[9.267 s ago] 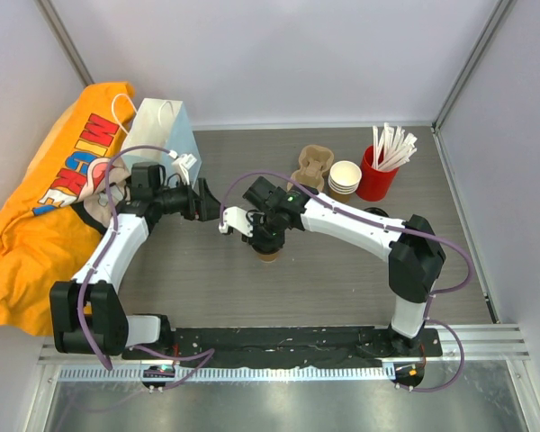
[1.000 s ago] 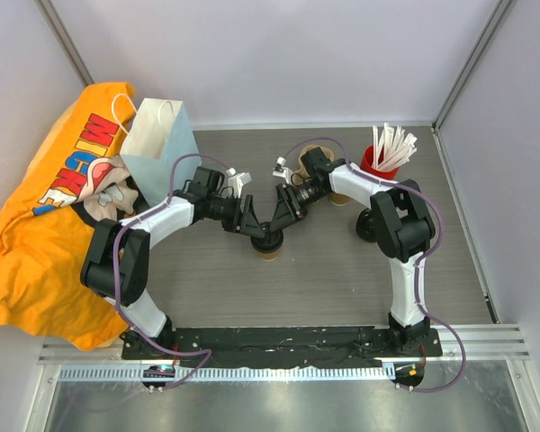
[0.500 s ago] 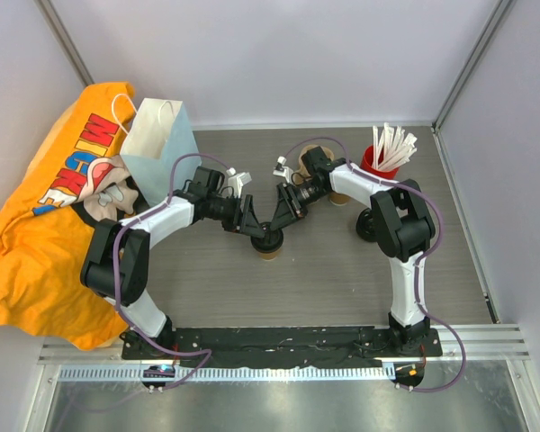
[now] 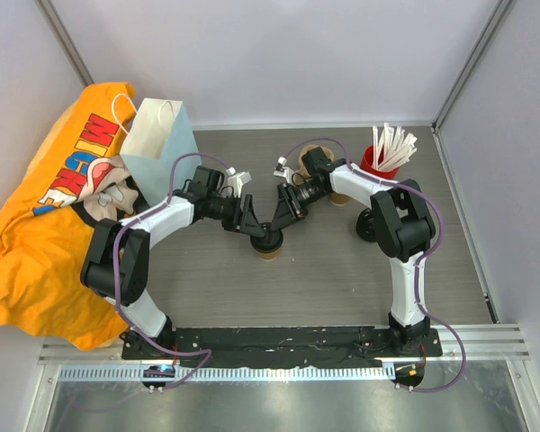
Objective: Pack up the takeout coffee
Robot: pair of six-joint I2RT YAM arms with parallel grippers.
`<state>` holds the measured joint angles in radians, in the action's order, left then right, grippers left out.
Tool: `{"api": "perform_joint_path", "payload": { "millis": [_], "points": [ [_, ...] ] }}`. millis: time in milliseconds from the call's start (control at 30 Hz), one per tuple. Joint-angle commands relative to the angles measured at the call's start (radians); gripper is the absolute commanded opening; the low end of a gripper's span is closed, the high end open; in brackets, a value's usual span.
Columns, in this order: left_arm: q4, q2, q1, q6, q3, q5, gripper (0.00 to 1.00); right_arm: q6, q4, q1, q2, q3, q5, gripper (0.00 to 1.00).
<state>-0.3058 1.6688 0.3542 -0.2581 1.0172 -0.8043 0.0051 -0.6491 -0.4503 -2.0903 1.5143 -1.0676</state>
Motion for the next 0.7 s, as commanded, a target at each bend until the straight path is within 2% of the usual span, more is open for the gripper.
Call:
{"api": "perform_joint_path", "payload": {
  "millis": [0, 300, 667],
  "points": [
    [-0.026, 0.065, 0.0, 0.082, -0.026, 0.241, 0.51, -0.02, 0.04, -0.013, 0.009, -0.006, 0.124, 0.43],
    [-0.027, 0.06, 0.0, 0.083, -0.028, 0.248, 0.51, -0.066, -0.021, -0.001, 0.098, 0.018, 0.035, 0.64],
    [-0.027, 0.052, 0.0, 0.082, -0.029, 0.263, 0.51, -0.109, -0.018, 0.064, 0.151, -0.097, -0.106, 0.59]
  ]
}}
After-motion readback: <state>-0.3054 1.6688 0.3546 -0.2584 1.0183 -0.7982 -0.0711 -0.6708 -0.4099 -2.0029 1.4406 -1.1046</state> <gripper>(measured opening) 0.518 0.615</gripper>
